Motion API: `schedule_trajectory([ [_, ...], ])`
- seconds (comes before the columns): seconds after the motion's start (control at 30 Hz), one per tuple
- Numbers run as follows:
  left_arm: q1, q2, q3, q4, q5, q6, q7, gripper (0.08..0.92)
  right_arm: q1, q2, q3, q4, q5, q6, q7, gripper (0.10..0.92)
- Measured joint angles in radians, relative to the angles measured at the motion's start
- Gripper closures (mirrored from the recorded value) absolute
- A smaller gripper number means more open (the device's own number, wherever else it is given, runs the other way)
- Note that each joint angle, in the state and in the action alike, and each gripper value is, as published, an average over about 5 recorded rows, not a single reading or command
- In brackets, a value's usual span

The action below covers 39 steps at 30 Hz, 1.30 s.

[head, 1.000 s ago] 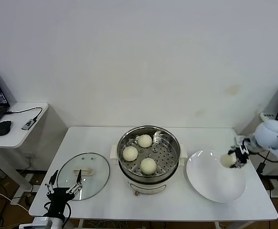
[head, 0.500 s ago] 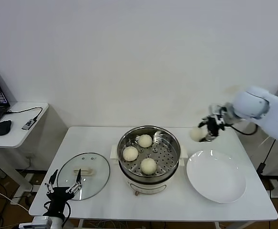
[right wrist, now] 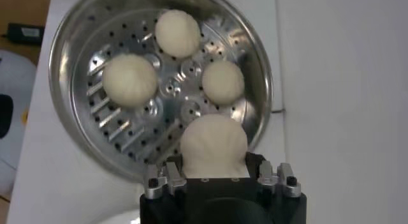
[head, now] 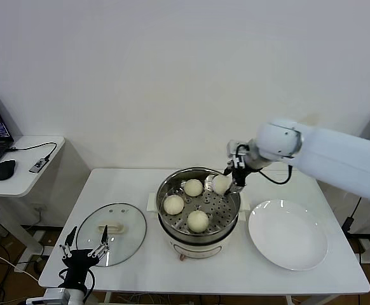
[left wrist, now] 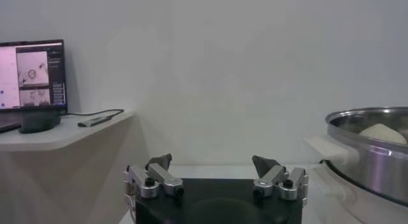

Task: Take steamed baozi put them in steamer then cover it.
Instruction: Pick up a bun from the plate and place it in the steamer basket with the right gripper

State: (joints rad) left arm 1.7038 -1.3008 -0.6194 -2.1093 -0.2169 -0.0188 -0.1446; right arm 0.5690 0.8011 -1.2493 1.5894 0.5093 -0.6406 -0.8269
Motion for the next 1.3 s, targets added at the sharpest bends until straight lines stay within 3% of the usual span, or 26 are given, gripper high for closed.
schedule_trajectory([
  [0.67, -0.002, -0.001, -0.005, 0.002, -0.001, -0.003, 0.0, 0.177, -0.112, 0.083, -0.015, -0.064, -0.006, -0.071, 0.086, 0.406],
  [0.77, -0.002, -0.002, -0.005, 0.004, -0.001, -0.004, 0.0, 0.177, -0.126, 0.083, -0.009, -0.066, -0.011, -0.074, 0.095, 0.371],
  [0.97, -0.005, -0.003, -0.004, 0.008, -0.001, -0.005, 0.0, 0.177, -0.138, 0.074, 0.011, -0.06, -0.016, -0.078, 0.108, 0.226],
  [1.3, -0.009, -0.002, -0.005, 0.015, -0.001, -0.008, 0.0, 0.177, -0.146, -0.008, 0.1, 0.024, -0.014, -0.063, 0.113, 0.202],
])
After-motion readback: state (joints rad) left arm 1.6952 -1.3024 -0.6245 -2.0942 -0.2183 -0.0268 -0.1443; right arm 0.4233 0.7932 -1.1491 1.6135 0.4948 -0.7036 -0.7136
